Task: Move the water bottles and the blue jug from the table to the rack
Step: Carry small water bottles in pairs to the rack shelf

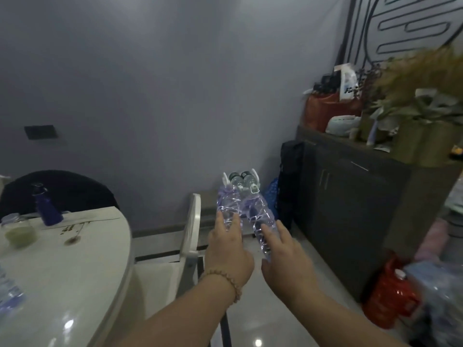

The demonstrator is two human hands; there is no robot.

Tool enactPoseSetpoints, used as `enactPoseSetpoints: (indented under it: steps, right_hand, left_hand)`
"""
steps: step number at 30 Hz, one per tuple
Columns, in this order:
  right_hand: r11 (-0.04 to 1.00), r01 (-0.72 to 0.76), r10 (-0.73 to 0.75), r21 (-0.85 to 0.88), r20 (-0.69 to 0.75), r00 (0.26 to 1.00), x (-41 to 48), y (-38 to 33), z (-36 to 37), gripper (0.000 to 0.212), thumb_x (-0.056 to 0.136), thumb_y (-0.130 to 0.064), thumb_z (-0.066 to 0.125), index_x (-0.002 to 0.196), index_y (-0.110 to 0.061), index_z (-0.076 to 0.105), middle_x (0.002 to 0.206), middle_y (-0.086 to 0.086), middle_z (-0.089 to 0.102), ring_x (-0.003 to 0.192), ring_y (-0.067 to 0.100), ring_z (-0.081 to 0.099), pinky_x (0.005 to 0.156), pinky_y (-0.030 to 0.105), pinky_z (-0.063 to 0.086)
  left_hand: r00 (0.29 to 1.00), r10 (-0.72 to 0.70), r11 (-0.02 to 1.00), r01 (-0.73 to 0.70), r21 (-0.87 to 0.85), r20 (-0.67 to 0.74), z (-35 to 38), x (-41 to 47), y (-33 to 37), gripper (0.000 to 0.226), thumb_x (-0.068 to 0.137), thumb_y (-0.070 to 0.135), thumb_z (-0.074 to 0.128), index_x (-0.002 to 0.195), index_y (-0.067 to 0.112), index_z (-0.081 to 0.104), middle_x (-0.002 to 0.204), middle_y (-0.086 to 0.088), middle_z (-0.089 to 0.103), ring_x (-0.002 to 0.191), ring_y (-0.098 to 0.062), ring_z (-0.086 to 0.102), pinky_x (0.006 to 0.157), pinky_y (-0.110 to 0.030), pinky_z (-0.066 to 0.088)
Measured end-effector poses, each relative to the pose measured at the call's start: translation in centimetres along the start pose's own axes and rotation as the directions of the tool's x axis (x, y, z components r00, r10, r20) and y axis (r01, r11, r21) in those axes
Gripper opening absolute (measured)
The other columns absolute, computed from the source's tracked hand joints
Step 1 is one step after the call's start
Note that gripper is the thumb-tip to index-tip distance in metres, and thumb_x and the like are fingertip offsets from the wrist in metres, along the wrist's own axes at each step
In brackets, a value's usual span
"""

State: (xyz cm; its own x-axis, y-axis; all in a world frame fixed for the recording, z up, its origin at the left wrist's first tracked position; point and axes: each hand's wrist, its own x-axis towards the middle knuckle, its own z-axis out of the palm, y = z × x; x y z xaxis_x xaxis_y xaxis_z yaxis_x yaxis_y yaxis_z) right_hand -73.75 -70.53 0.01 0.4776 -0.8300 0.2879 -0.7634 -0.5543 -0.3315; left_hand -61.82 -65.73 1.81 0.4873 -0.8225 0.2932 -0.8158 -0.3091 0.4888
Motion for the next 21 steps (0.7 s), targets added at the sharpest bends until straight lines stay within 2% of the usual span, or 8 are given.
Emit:
enactPoseSetpoints:
  steps: [6, 10, 16, 21]
  right_hand:
    - [0.998, -0.065, 0.065, -0.003, -0.046, 0.997, 2.3, 6.2, -1.7, 0.072, 0.089, -0.028, 0.055, 0.148, -0.035, 0.014, 0.158, -0.002, 0.006, 0.131, 0.021, 0.033, 0.095, 0.034, 0.042]
    - [0.994, -0.111, 0.111, -0.003, -0.007, 0.994, 4.3, 9.0, -0.8, 0.074, 0.088, -0.031, 0.058, 0.148, -0.033, 0.014, 0.158, 0.0, 0.005, 0.131, 0.022, 0.033, 0.095, 0.034, 0.04]
    - [0.991, -0.133, 0.133, -0.013, 0.051, 0.99, 9.6, 12.6, 2.1, 0.073, 0.088, -0.031, 0.056, 0.148, -0.032, 0.014, 0.158, 0.0, 0.005, 0.133, 0.023, 0.029, 0.098, 0.036, 0.041]
    - [0.992, -0.122, 0.124, -0.025, 0.085, 0.989, 17.6, 15.5, 6.4, 0.071, 0.087, -0.028, 0.055, 0.147, -0.033, 0.018, 0.158, 0.001, 0.008, 0.13, 0.024, 0.033, 0.096, 0.035, 0.039]
  left_hand:
    - [0.996, 0.014, 0.999, -0.017, 0.031, 0.091, 4.7, 2.4, 5.5, 0.085, 0.084, 0.016, 0.063, 0.149, 0.028, 0.01, 0.156, -0.003, -0.006, 0.138, -0.028, 0.014, 0.111, -0.039, 0.031]
    - [0.989, -0.011, 1.0, 0.009, 0.02, 0.148, 8.1, 4.8, 7.6, 0.089, 0.081, 0.016, 0.066, 0.149, 0.026, 0.009, 0.156, -0.005, -0.006, 0.138, -0.03, 0.013, 0.11, -0.041, 0.032]
    - [0.978, -0.037, 0.999, 0.04, -0.011, 0.203, 13.7, 9.4, 7.4, 0.088, 0.081, 0.021, 0.068, 0.148, 0.026, 0.011, 0.157, -0.004, -0.005, 0.137, -0.03, 0.016, 0.109, -0.04, 0.032]
    - [0.973, -0.071, 0.997, 0.069, 0.017, 0.221, 19.2, 16.9, 5.5, 0.088, 0.081, 0.02, 0.066, 0.148, 0.026, 0.01, 0.157, -0.003, -0.005, 0.136, -0.03, 0.017, 0.108, -0.039, 0.032]
